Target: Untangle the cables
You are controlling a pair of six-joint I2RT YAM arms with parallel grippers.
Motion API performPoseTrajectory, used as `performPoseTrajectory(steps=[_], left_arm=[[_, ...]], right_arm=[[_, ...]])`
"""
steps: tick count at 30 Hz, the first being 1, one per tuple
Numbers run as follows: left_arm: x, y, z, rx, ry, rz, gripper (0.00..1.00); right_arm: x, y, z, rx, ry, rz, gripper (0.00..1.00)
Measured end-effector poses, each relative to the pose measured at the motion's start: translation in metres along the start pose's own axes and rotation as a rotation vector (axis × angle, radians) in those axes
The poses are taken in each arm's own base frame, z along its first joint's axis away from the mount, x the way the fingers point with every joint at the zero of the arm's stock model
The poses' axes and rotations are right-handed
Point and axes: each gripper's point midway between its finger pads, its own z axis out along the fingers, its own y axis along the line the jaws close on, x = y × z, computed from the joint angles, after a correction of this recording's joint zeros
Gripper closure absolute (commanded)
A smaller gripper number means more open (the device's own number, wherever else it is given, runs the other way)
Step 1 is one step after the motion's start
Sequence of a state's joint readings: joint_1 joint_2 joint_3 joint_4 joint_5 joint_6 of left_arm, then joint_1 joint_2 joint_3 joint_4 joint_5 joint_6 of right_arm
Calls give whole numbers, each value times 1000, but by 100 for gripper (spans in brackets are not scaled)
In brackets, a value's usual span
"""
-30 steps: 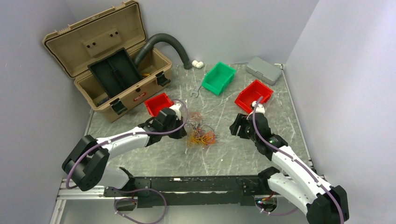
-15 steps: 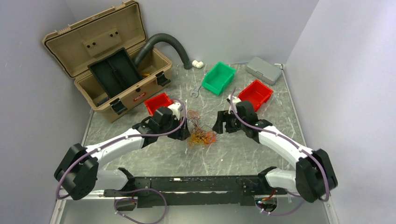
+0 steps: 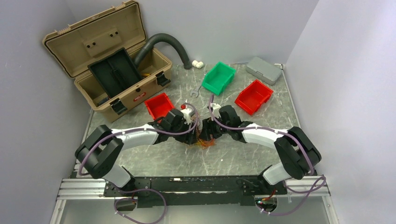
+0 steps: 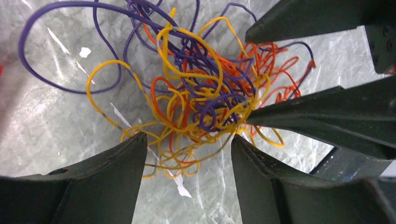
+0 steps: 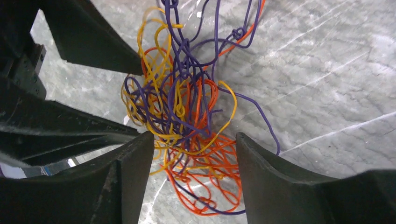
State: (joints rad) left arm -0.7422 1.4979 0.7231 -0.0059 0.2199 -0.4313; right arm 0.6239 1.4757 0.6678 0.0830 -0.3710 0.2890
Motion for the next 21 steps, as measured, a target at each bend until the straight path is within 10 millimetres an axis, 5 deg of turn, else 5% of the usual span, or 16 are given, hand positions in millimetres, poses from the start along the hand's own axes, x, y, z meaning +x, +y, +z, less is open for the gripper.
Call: performPoseTrajectory(steps=[4, 6, 11, 14, 16, 19, 21], left_arm=[[-1, -1, 13, 28, -6, 11, 39], [-4, -3, 17, 41, -18, 21, 55], [-6, -2, 25, 48, -26, 39, 91], [-10, -4, 25, 57, -42, 42, 94], [-11, -5, 23, 59, -48, 46, 95], [-13, -7, 19, 65, -58, 53, 95], [-15, -10, 15, 78, -69, 62, 95]], right_arm=[[13, 0, 5, -24, 6, 21, 48], [18, 0, 8, -32, 16, 37, 58], [21, 2, 10, -45, 11, 65, 65], [24, 3, 9, -47, 9, 82, 73], [25, 4, 6, -48, 4, 90, 72], [22, 7, 2, -55, -11, 91, 36], [20, 10, 1, -64, -15, 94, 31]])
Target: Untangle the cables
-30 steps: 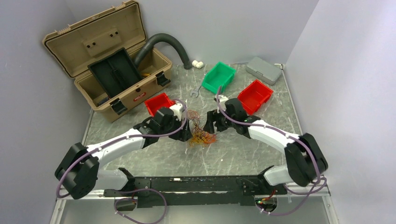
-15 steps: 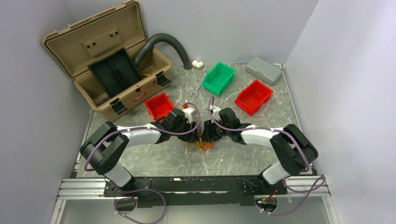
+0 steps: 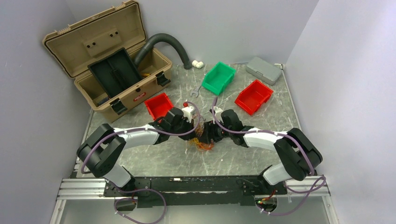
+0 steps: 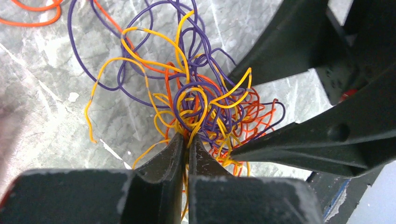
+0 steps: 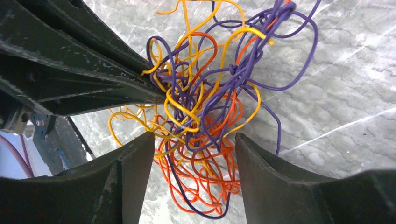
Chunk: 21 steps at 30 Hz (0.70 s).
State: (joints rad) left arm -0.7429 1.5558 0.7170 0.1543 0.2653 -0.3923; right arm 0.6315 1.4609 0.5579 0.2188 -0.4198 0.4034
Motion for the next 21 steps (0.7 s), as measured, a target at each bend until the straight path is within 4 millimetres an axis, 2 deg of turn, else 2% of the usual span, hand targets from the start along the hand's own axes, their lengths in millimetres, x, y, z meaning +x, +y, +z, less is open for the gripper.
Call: performPoseTrajectory(steps=[3, 6, 8, 12, 14, 17, 21], left_arm=[[-4, -7, -4, 33, -20, 15, 95], [-4, -12, -7, 66, -37, 21, 96], [-2, -14, -7, 78, -39, 22, 98], [0, -16, -7, 95, -35, 23, 100], [1, -16, -7, 94, -31, 21, 100], [4, -14, -11, 82, -33, 6, 100], [1, -10, -22, 43, -60, -5, 100]], right_arm=[[1, 2, 0, -10, 3, 0, 31], [1, 3, 1, -21, 2, 7, 37], [2, 4, 4, -33, 8, 16, 51], [10, 2, 10, -43, 23, 50, 90], [12, 0, 9, -31, 20, 65, 100], [8, -6, 2, 19, -9, 85, 100], [-16, -25, -24, 168, -125, 136, 100]])
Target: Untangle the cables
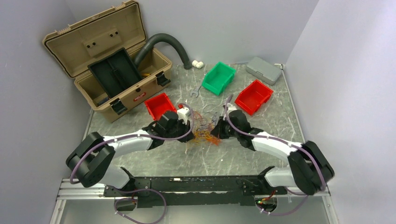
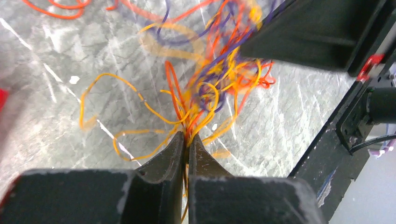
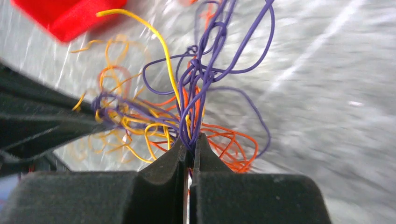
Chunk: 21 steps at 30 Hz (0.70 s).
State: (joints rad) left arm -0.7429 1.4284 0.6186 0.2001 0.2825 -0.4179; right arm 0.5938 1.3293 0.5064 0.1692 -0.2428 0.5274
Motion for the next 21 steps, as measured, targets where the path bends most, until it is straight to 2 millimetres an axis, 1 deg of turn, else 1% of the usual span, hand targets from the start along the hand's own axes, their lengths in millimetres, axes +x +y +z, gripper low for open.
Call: performPoseTrajectory(steps=[2, 4, 5, 7, 8, 11, 15, 18, 21], left_arm=[[-6, 2, -5, -29, -24, -13, 100], [-10, 6, -11, -65, -40, -31, 100], [-13, 9, -14, -85, -51, -43, 100], [-12, 18, -22, -131, -61, -61, 100], [-10, 23, -28, -158, -66, -75, 100], [-5, 32, -39, -201, -72, -96, 100], [-2, 37, -45, -234, -68, -105, 100], [5, 45, -48, -268, -41, -116, 100], [9, 46, -49, -275, -26, -116, 100]], right_arm=[[-18, -17, -15, 96, -74, 53, 100], [-29, -37, -30, 194, -133, 120, 100], [-33, -45, -37, 236, -158, 148, 100], [-37, -69, -60, 364, -225, 220, 100], [-38, -76, -67, 397, -245, 244, 100], [-36, -85, -86, 468, -288, 287, 100], [-39, -91, -103, 520, -341, 306, 100], [-38, -101, -112, 573, -356, 310, 100], [-32, -107, -118, 612, -344, 307, 100]])
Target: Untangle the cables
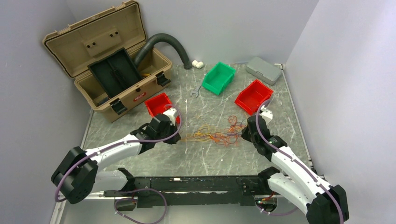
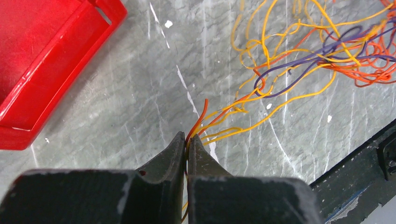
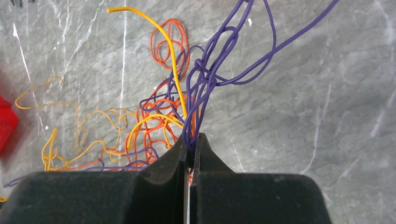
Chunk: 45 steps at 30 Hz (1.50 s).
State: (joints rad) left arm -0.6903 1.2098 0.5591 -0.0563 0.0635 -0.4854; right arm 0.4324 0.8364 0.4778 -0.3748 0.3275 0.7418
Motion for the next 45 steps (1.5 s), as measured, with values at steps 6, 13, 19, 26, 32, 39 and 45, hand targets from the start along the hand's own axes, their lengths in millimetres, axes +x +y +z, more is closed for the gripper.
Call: performPoseTrajectory(steps=[6, 13, 19, 26, 32, 39, 45], left_arm=[[5, 3, -6, -10, 22, 7, 100], [-2, -12, -20, 21, 23, 57, 100], [-14, -34, -41, 80, -35, 128, 71], [-8, -36, -48, 97, -12, 131, 27], [-10, -37, -47, 97, -10, 138, 27], [-33, -48, -18, 68, 44, 151, 29], [-59, -55, 25, 62, 88, 122, 29]], right_arm=[[-10, -5, -10, 20, -23, -23, 100], [-13, 16, -22, -98, 2, -92, 100], [-27, 37, -38, -189, 2, -128, 50], [-22, 35, -36, -176, 36, -158, 18], [-5, 42, -33, -234, 103, -184, 18], [17, 57, -20, -301, 209, -209, 18], [49, 62, -9, -261, 289, -253, 18]])
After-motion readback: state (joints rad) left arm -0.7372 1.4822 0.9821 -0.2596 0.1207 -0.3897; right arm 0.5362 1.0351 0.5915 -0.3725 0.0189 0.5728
